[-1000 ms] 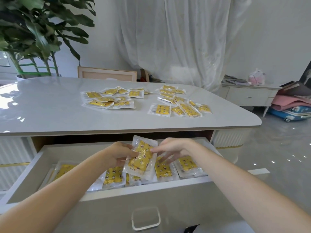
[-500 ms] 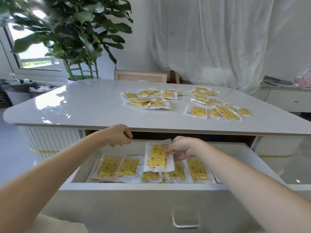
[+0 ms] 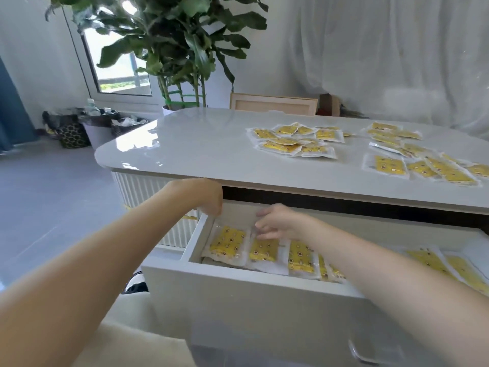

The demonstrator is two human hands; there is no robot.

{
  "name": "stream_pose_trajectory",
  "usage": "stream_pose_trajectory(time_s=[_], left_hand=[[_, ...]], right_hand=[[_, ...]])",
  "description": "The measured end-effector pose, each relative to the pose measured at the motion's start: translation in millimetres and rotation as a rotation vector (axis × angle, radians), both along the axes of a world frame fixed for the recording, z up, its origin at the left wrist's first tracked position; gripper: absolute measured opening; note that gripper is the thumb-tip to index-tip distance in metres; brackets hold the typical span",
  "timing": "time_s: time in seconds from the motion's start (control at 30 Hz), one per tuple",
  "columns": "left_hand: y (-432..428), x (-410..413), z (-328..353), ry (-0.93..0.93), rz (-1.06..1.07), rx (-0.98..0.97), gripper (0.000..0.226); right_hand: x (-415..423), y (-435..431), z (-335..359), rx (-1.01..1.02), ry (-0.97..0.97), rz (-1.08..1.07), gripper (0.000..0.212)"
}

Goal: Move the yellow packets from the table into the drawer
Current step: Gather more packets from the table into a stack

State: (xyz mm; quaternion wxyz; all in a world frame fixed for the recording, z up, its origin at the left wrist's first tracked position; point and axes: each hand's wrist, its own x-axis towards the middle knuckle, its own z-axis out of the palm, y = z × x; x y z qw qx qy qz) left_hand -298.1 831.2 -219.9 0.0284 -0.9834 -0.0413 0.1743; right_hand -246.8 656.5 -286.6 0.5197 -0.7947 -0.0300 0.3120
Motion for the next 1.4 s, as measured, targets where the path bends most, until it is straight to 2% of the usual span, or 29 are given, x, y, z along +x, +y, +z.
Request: stream_pose_trajectory(time_s=[0.13, 0.27, 0.4, 0.53, 0.63, 0.7, 0.77, 0.83, 0.93, 1.0, 1.1, 1.27, 1.4], left_hand=[[-10, -2, 1, 0.041, -0.027, 0.007, 0.042], [-24, -3, 9, -0.021, -0.059, -0.033, 0.03], [-46, -9, 23, -0.084, -0.059, -0.138, 0.032], [-66, -8, 30, -0.246, -0.075, -0.165, 0.034], [-76, -1, 29, -0.405, -0.067, -0.151, 0.025], [-78, 5, 24, -0.458, -0.043, -0.214, 0.022], [-78, 15, 19, -0.481, -0.035, -0.283, 0.025], [-79, 27, 14, -0.499, -0.057, -0.281, 0.035], [-90, 46, 12, -0.525, -0.094, -0.32, 0.042], [-100, 58, 11, -0.511, -0.112, -0.373, 0.041], [-116, 76, 10, -0.495, -0.149, -0.379, 0.041], [-143, 95, 1, -0.564, -0.133, -0.454, 0.041], [-155, 95, -11, -0.631, -0.053, -0.424, 0.043]], right_hand=[[0, -15, 10, -0.167, -0.141, 0.135, 0.043], [-2, -40, 37, -0.308, -0.254, 0.3, 0.036], [-8, -61, 76, -0.416, -0.308, 0.399, 0.029], [-6, -90, 112, -0.388, -0.332, 0.304, 0.027], [8, -119, 127, -0.365, -0.441, 0.127, 0.022], [23, -136, 126, -0.376, -0.487, 0.002, 0.02], [41, -154, 122, -0.437, -0.548, -0.097, 0.021], [59, -169, 116, -0.517, -0.592, -0.161, 0.031], [87, -194, 101, -0.758, -0.617, -0.242, 0.046], [100, -205, 91, -0.901, -0.606, -0.248, 0.054], [112, -214, 78, -0.863, -0.574, -0.235, 0.064], [114, -215, 62, -0.854, -0.754, -0.174, 0.056], [107, -205, 67, -0.743, -0.822, -0.042, 0.044]])
